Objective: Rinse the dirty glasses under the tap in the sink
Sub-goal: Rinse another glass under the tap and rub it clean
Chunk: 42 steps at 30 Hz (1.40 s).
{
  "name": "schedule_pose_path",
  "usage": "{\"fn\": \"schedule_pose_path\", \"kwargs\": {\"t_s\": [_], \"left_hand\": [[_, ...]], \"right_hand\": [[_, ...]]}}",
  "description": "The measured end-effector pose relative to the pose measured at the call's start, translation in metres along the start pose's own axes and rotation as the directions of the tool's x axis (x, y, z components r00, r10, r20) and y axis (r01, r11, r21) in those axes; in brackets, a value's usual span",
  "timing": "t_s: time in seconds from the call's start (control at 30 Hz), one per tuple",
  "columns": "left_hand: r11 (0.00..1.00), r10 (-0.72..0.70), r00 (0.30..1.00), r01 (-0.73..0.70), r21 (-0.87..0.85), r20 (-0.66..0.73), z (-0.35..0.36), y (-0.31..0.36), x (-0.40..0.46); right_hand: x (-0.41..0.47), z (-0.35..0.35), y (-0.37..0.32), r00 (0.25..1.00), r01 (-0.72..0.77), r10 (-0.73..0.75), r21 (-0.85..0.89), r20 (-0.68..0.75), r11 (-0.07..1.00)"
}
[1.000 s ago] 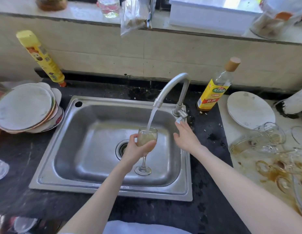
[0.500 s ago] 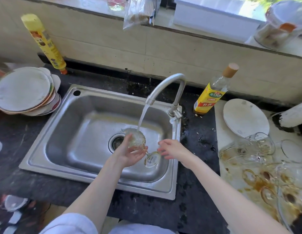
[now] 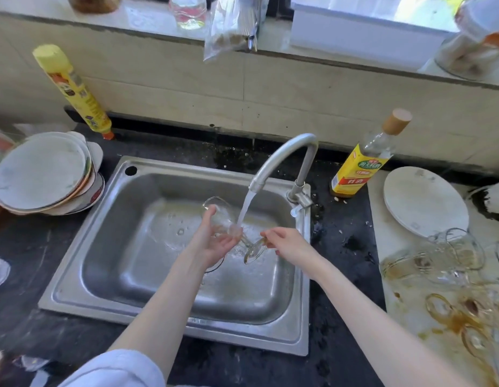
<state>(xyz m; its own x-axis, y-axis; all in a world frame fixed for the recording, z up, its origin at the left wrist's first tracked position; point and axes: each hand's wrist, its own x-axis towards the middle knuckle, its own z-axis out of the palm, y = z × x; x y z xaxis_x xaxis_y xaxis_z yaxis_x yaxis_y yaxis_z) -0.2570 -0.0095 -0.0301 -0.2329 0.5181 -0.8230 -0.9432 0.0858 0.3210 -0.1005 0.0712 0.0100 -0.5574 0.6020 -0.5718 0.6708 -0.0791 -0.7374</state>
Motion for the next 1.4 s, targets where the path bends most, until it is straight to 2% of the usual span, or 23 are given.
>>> {"fn": "schedule_pose_path", "kwargs": {"t_s": [0.07,0.13,0.27,0.43,0.53,0.67,0.73,0.83,0.9,0.93,0.97,1.07,1.2,1.3,1.4], "left_hand": [[0.979,0.094,0.995,-0.099,0.179,0.034,0.001,-0.001,-0.001],[0.922,0.181,0.979,-0.204,0.328,0.098,-0.002,-0.010,-0.003],[0.804,0.276,0.953,-0.301,0.512,0.127,-0.007,-0.033,-0.009],[0.672,0.356,0.915,-0.390,0.629,0.188,-0.015,-0.047,-0.012],[0.601,0.358,0.897,-0.433,0.671,0.258,-0.024,-0.044,-0.010],[0.530,0.341,0.866,-0.498,0.686,0.366,-0.029,-0.038,-0.008],[0.501,0.363,0.849,-0.525,0.688,0.383,-0.031,-0.035,-0.004],[0.476,0.349,0.874,-0.475,0.740,0.337,-0.030,-0.027,-0.002],[0.595,0.247,0.941,-0.335,0.730,0.231,-0.024,-0.021,-0.003],[0.634,0.197,0.962,-0.270,0.725,0.187,-0.020,-0.017,-0.005],[0.630,0.163,0.973,-0.229,0.742,0.162,-0.019,-0.014,-0.005],[0.528,0.140,0.984,-0.171,0.832,0.114,-0.013,-0.005,-0.005],[0.461,0.264,0.957,-0.232,0.856,0.117,-0.014,0.002,0.004],[0.504,0.312,0.941,-0.280,0.817,0.130,-0.016,-0.001,0.007],[0.470,0.310,0.926,-0.346,0.812,0.216,-0.010,-0.009,-0.002]], "right_hand": [[0.006,0.000,0.000,0.999,0.035,-0.035,-0.065,-0.002,0.997],[0.012,0.003,0.000,0.999,0.047,-0.048,-0.059,-0.007,0.997],[0.017,0.017,0.004,1.000,0.022,-0.021,0.130,-0.012,0.991],[0.014,0.031,0.016,1.000,-0.021,0.020,0.356,0.007,0.934],[0.014,0.034,0.019,0.998,-0.049,0.023,0.488,0.059,0.872],[0.015,0.039,0.019,0.994,-0.083,0.022,0.579,0.111,0.811],[0.016,0.041,0.017,0.994,-0.075,0.015,0.562,0.110,0.824],[0.020,0.041,0.009,0.996,-0.028,-0.011,0.429,0.088,0.903],[0.026,0.042,0.001,0.994,-0.057,0.020,0.369,0.105,0.928],[0.029,0.043,-0.004,0.989,-0.117,0.073,0.362,0.132,0.925],[0.031,0.043,-0.008,0.976,-0.194,0.142,0.354,0.168,0.915],[0.038,0.041,-0.015,0.916,-0.390,0.311,0.379,0.254,0.839],[0.043,0.039,-0.021,0.874,-0.486,0.391,0.531,0.289,0.694],[0.047,0.043,-0.025,0.860,-0.506,0.439,0.551,0.261,0.663],[0.050,0.048,-0.026,0.892,-0.449,0.393,0.542,0.224,0.711]]}}
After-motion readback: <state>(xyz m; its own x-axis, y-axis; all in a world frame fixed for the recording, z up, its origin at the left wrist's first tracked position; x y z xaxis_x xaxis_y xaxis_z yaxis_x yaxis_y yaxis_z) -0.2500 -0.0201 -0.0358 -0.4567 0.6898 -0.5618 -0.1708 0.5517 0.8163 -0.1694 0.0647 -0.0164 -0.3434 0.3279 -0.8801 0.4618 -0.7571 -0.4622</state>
